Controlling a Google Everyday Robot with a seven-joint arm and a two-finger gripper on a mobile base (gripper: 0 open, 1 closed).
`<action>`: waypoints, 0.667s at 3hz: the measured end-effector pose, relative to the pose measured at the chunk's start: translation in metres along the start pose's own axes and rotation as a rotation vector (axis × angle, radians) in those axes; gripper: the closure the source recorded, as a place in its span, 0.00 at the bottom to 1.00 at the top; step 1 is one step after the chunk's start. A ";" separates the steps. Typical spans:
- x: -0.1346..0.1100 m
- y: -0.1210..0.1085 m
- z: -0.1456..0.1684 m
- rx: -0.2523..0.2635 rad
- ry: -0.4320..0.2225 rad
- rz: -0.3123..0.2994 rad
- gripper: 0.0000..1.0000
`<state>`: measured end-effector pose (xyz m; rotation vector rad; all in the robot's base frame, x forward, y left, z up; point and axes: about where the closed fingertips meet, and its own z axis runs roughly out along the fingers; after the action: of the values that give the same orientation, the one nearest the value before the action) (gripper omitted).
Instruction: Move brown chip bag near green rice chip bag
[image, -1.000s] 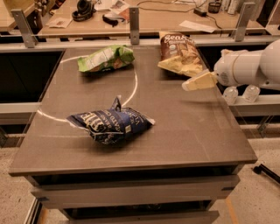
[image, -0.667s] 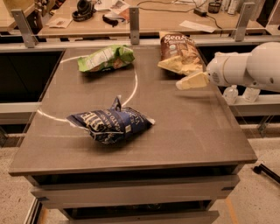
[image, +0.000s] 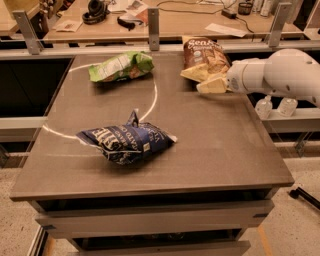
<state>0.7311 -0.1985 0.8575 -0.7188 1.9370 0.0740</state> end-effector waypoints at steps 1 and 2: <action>-0.006 -0.003 0.010 -0.003 -0.024 0.007 0.41; -0.008 -0.006 0.007 0.009 -0.036 0.004 0.65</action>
Offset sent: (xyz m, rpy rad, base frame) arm 0.0085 -0.0080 0.0105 0.0168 -0.0519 -0.0149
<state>0.7420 -0.1976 0.8624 -0.7033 1.9037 0.0800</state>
